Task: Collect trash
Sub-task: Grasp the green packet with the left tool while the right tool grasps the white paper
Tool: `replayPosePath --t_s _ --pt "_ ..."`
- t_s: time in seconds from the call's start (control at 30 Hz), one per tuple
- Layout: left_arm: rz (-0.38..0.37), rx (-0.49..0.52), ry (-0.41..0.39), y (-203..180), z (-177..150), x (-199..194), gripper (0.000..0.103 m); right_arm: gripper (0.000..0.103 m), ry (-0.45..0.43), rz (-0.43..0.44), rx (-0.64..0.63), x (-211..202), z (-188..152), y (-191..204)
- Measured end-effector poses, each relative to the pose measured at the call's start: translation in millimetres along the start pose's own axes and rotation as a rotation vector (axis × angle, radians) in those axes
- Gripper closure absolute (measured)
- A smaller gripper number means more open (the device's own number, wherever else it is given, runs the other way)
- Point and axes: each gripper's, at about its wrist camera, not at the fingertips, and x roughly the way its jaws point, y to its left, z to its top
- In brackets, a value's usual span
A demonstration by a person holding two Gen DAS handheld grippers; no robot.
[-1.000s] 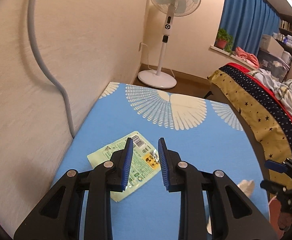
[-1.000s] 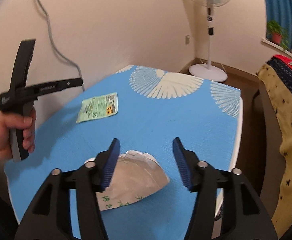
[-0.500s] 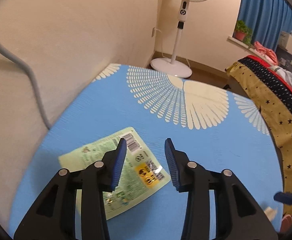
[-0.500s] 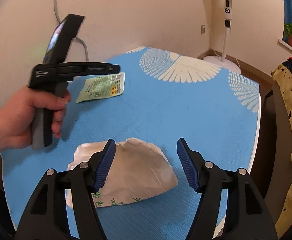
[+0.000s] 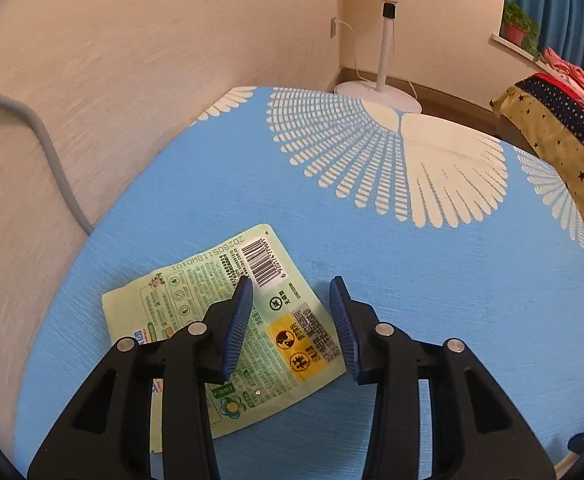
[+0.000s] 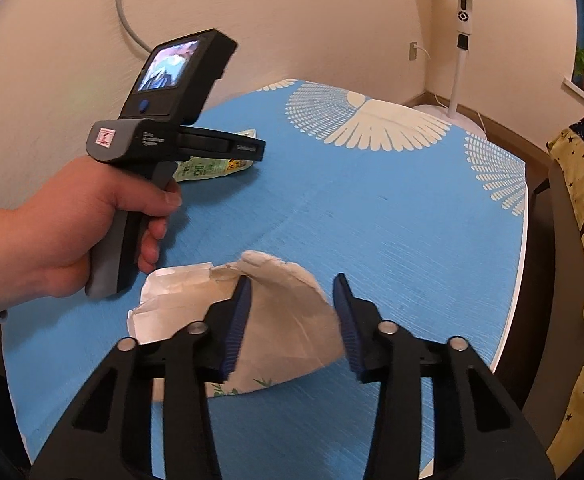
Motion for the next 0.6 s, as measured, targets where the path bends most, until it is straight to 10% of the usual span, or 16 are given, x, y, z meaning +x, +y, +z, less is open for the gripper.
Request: replayPosePath --t_s 0.6 --pt "-0.004 0.091 -0.077 -14.9 1.0 -43.8 0.099 0.101 -0.064 0.056 0.028 -43.4 6.8 -8.8"
